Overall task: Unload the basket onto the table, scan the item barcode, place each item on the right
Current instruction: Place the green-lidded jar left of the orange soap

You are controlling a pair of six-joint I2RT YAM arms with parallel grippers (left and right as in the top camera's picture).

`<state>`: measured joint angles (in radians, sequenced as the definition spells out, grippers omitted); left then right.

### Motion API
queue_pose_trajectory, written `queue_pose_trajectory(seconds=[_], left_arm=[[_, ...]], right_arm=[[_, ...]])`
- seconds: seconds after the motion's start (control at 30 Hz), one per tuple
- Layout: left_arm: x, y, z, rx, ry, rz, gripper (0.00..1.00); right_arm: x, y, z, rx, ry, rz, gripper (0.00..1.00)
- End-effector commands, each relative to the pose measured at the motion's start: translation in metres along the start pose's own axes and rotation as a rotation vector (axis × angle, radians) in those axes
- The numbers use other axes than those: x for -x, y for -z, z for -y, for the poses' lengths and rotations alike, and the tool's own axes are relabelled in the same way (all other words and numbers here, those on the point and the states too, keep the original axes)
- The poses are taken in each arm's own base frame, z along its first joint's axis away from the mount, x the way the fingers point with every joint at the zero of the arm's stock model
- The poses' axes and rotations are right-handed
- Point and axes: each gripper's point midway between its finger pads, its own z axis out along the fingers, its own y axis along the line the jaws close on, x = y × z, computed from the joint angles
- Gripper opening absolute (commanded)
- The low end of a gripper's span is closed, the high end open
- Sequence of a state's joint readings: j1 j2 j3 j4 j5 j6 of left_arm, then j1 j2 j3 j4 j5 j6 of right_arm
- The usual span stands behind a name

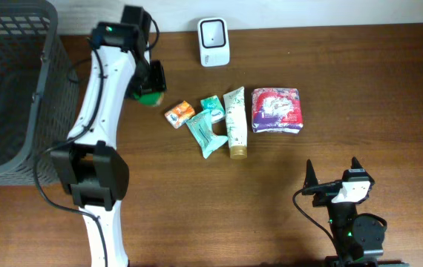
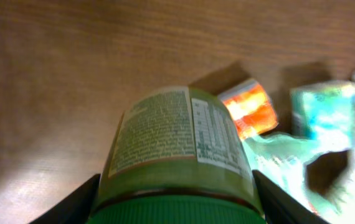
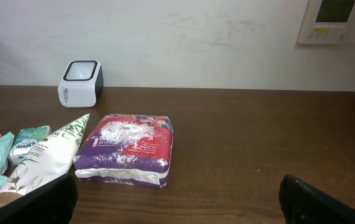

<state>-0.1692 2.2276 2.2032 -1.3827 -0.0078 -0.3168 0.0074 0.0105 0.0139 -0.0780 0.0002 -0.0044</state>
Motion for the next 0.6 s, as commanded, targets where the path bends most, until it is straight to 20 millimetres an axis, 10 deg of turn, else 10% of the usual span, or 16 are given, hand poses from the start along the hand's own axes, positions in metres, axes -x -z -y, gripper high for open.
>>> queue_pose_trajectory(seconds=[0.0,0.2,0.3,0.4,0.57], left_arm=[[-0.016,-0.032,-0.011,0.038,0.019,-0.053,0.56],[-0.029,-0.052,-0.014,0.053,0.018,-0.096,0.64],[-0.029,-0.052,-0.019,0.054,0.027,-0.099,0.97],[-0.023,-0.043,-0.022,0.048,0.04,-0.087,1.0],[0.003,0.097,-0.016,-0.018,0.048,0.098,0.99]], right_arm=[[-0.003,0.0,0.0,0.0,0.007,-0.005,0.99],[-0.003,0.0,0.0,0.0,0.007,-0.005,0.98],[-0.003,0.0,0.0,0.0,0.007,-0.005,0.99],[-0.003,0.0,0.0,0.0,0.007,-0.005,0.99],[-0.003,0.0,0.0,0.0,0.007,-0.005,0.98]])
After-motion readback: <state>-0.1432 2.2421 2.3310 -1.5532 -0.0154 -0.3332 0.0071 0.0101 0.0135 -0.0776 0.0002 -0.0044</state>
